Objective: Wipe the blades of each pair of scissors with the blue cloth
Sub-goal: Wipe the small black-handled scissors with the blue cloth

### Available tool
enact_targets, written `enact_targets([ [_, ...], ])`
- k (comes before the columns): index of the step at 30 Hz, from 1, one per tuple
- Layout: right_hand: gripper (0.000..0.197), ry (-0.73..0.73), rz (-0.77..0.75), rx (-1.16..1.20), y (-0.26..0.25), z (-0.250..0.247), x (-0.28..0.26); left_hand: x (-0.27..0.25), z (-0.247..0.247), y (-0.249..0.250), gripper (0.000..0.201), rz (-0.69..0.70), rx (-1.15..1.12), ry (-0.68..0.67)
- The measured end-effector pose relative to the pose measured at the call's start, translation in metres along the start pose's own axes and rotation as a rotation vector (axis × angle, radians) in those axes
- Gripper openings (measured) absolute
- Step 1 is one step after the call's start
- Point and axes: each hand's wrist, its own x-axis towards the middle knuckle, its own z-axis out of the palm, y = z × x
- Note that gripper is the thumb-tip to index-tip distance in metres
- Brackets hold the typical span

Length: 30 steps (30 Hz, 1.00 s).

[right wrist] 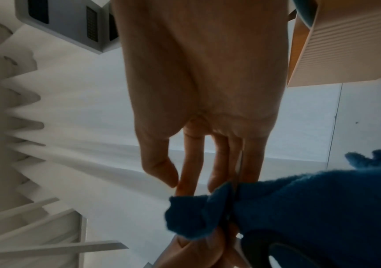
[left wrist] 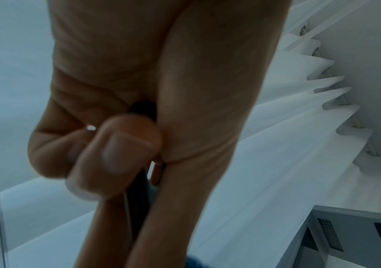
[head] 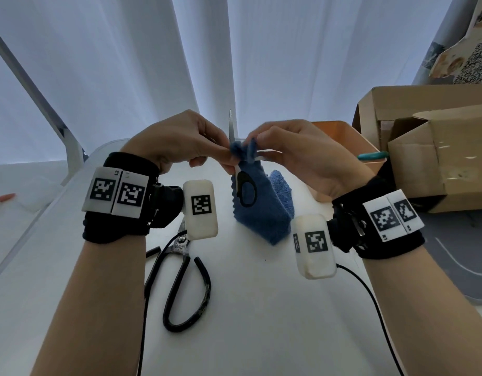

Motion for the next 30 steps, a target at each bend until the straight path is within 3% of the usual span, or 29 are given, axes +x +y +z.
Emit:
enact_targets([
  [3,0.023,0.053,0.055,-0.063,0.001,0.001,0.001,0.000,0.001,0.001,0.008,0.000,0.008,-0.004],
  [5,0.011,0.058,0.070,-0.143,0.006,0.002,0.004,0.001,0.001,0.001,0.010,0.007,0.013,-0.009],
  [8,0.023,0.094,0.092,-0.178,0.012,0.003,0.007,0.001,0.000,0.002,0.014,0.002,0.026,0.000],
  [13,0.022,0.069,0.088,-0.148,0.011,0.004,0.006,-0.001,-0.004,0.001,0.013,0.005,0.030,-0.003],
  [19,0.007,0.250,-0.021,-0.023,0.011,0.001,0.008,-0.003,-0.003,0.002,0.015,-0.002,0.056,-0.059],
  [25,0.002,0.380,0.002,-0.019,0.016,-0.003,0.012,-0.005,-0.004,0.002,0.014,-0.005,0.083,-0.100],
  [30,0.038,0.406,0.095,0.089,0.024,-0.011,0.013,-0.006,-0.005,0.001,0.014,-0.011,0.078,-0.094],
])
